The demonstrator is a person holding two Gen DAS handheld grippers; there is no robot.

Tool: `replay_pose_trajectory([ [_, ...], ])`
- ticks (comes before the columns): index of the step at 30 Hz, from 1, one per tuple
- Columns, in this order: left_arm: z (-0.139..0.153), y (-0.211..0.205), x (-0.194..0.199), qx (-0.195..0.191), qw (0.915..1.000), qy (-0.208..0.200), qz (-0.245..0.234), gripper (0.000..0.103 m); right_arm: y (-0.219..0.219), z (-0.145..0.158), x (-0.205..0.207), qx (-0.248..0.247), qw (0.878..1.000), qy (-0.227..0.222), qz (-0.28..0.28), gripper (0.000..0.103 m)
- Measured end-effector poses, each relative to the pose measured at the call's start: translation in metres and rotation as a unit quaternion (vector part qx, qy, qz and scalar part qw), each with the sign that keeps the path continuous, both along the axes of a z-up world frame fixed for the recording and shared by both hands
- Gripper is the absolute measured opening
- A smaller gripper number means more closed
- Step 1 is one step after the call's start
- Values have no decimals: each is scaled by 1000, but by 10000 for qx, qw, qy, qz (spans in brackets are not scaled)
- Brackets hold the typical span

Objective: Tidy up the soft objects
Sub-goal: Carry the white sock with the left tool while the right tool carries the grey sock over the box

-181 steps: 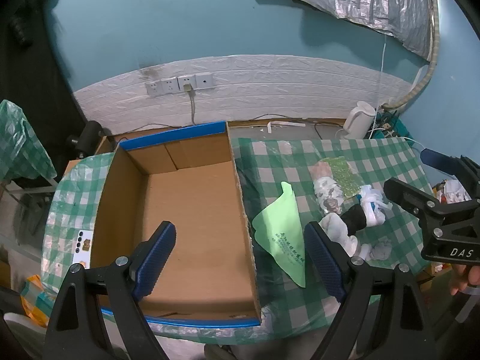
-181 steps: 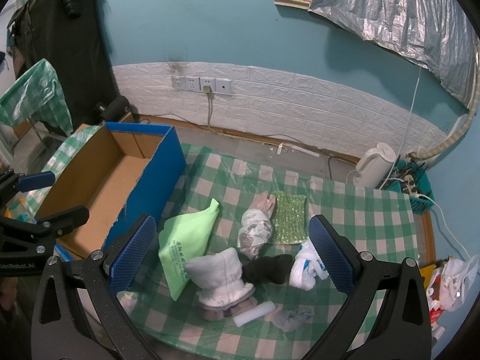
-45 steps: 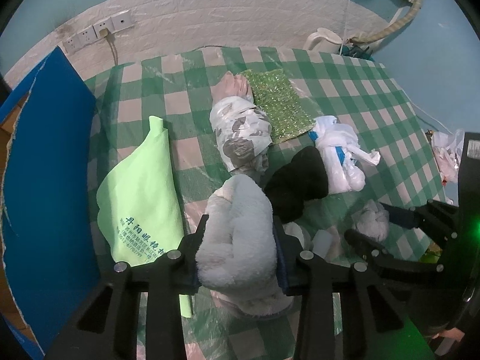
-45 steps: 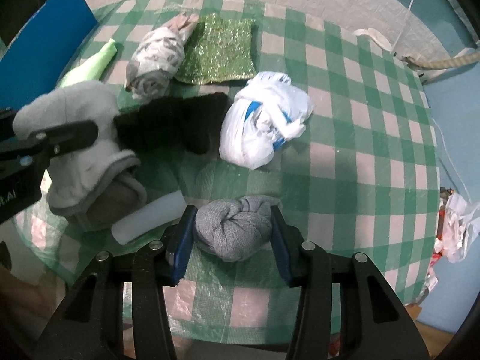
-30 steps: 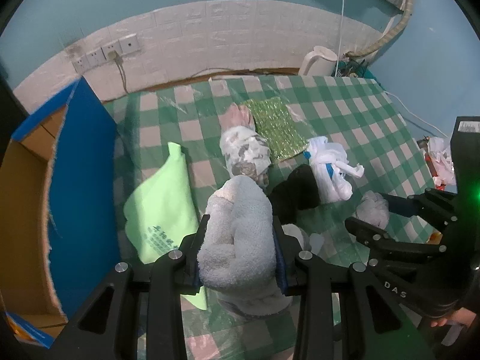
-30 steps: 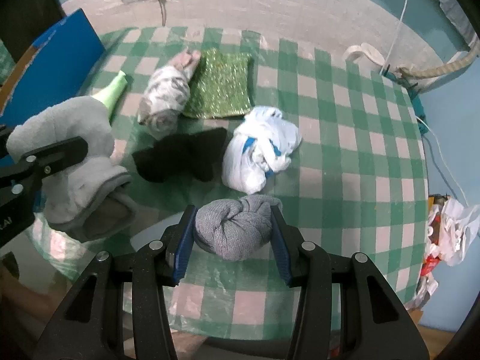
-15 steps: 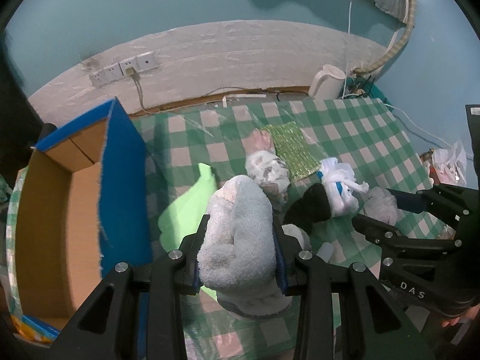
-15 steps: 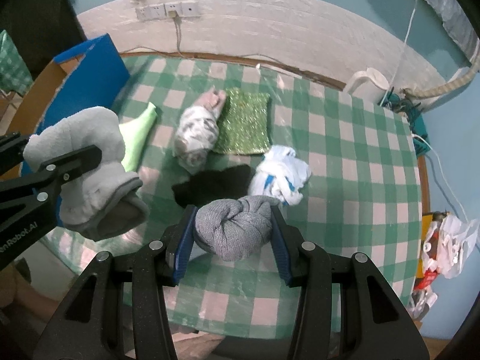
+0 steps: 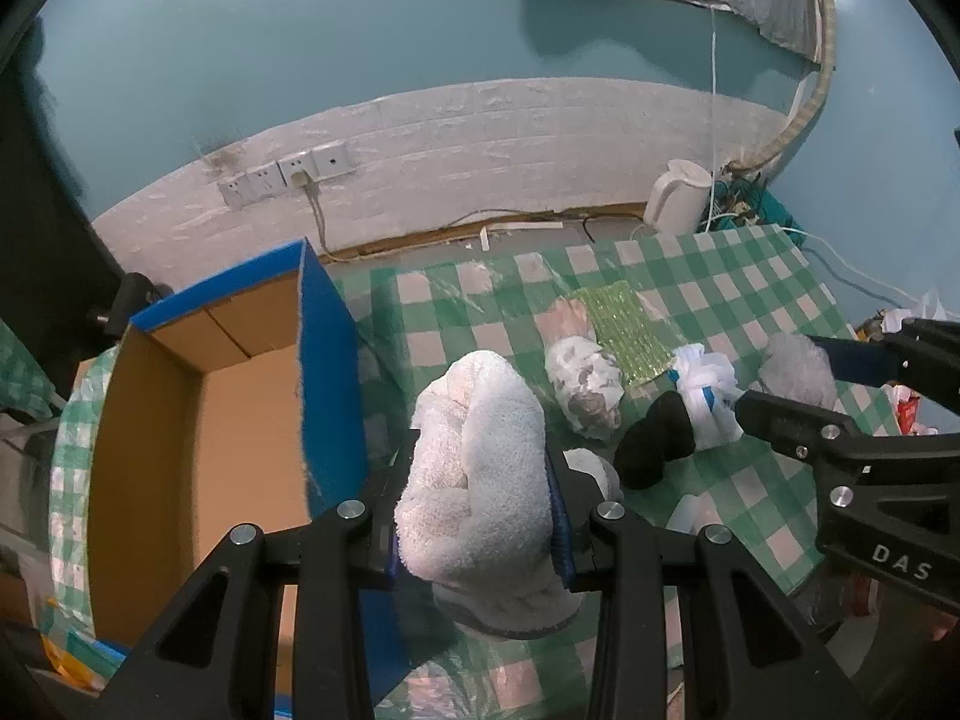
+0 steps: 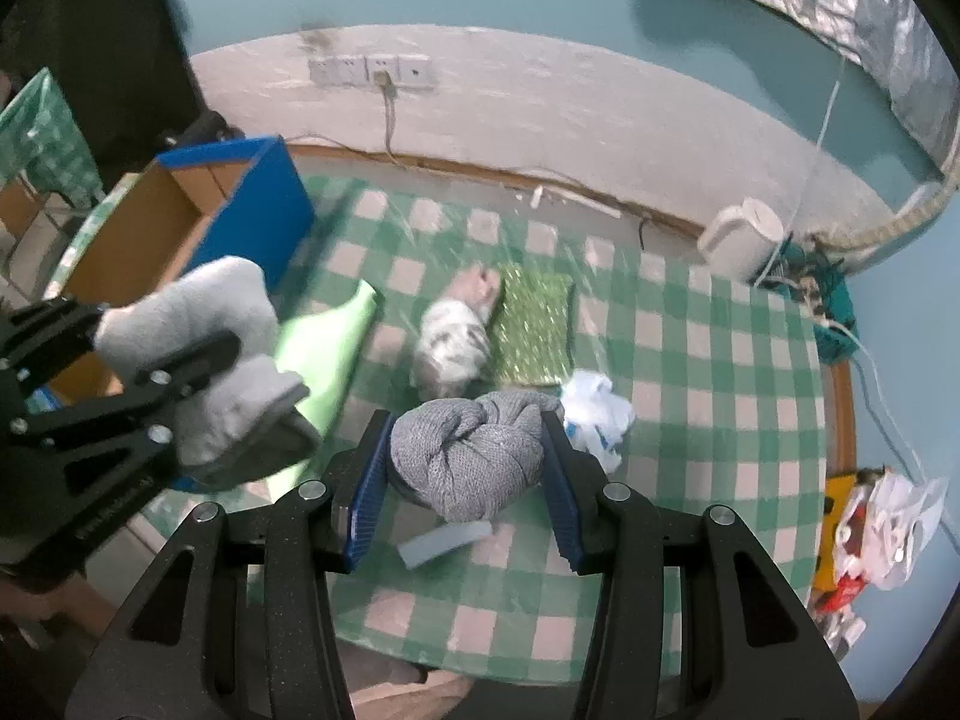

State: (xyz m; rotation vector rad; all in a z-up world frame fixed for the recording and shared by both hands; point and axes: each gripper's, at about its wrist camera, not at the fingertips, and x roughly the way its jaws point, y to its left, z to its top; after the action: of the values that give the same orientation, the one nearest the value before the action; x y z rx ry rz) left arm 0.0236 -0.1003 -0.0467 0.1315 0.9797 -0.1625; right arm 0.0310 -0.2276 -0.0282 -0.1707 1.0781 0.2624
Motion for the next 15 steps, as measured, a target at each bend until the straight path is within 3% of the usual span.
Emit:
replay_pose_trajectory([
  [15, 32, 34, -8, 68, 9989, -381, 255, 37, 45, 39, -3, 171, 9983, -326, 449, 47],
])
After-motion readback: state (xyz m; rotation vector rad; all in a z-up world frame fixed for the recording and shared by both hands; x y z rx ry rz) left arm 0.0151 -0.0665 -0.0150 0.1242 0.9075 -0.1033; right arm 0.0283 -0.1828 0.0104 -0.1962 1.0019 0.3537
